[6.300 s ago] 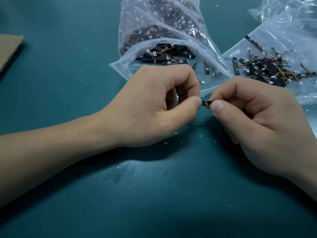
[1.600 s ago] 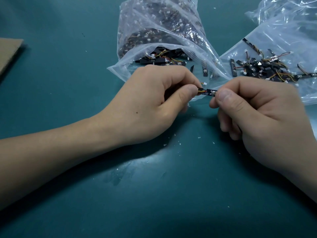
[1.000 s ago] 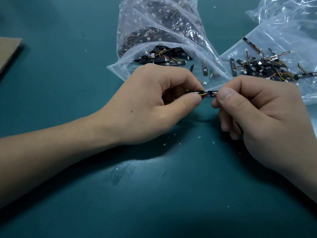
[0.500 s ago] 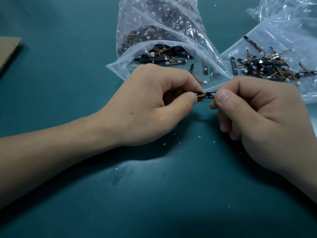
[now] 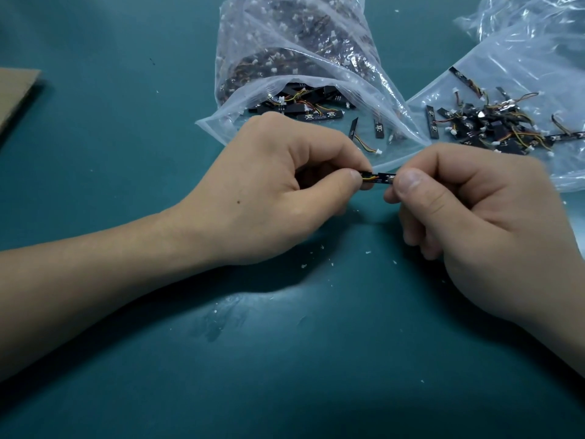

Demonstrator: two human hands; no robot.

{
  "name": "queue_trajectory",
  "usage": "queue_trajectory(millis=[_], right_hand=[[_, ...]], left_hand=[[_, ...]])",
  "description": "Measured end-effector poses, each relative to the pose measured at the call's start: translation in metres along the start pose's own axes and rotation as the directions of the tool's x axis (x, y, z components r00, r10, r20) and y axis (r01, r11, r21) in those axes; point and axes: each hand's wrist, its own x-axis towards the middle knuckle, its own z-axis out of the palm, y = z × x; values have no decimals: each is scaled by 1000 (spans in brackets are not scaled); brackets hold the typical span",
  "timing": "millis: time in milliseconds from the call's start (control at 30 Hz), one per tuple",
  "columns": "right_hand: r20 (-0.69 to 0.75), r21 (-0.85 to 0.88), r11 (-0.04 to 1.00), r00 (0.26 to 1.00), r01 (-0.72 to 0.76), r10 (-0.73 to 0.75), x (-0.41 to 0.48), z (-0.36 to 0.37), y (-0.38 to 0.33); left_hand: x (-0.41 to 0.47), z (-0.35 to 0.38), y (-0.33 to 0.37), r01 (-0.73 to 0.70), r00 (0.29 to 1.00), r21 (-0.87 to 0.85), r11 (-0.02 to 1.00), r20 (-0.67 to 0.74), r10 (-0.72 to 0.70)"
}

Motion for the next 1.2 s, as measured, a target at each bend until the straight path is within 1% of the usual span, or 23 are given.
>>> queue_trajectory(millis=[133,233,400,500,633,833,967,1067,1200], right_hand=[[-26,44,999,1000,5,-4,1,-1,1],[-41,103,995,999,-8,12,2,-1,2],[6,70,998,1000,1,-1,2,-1,4],[40,30,1000,999,6,-8,1,-1,3],[48,7,1000,999,5,-5,1,-1,3],[-49,102,994,998,-30,36,3,-1,3],[-40,43,999,999,-23,24,3,0,2],[-34,18,1000,999,-26,26,3,1,2],[-29,29,999,999,-27,28,3,1,2]], left_hand=[[2,2,-1,33,999,-74,997,28,-31],[4,2,-3,60,998,-162,985,8,-59],[6,-1,-5,65,998,-228,971,1,-67],[6,-1,-5,85,996,-229,970,18,-83],[5,-1,-4,86,996,-248,965,21,-83],[5,2,-5,45,999,-239,970,13,-43],[6,3,-7,29,999,-176,984,-30,-35],[5,3,-7,35,995,-168,985,-85,-50],[6,2,-8,57,994,-168,984,-87,-73]])
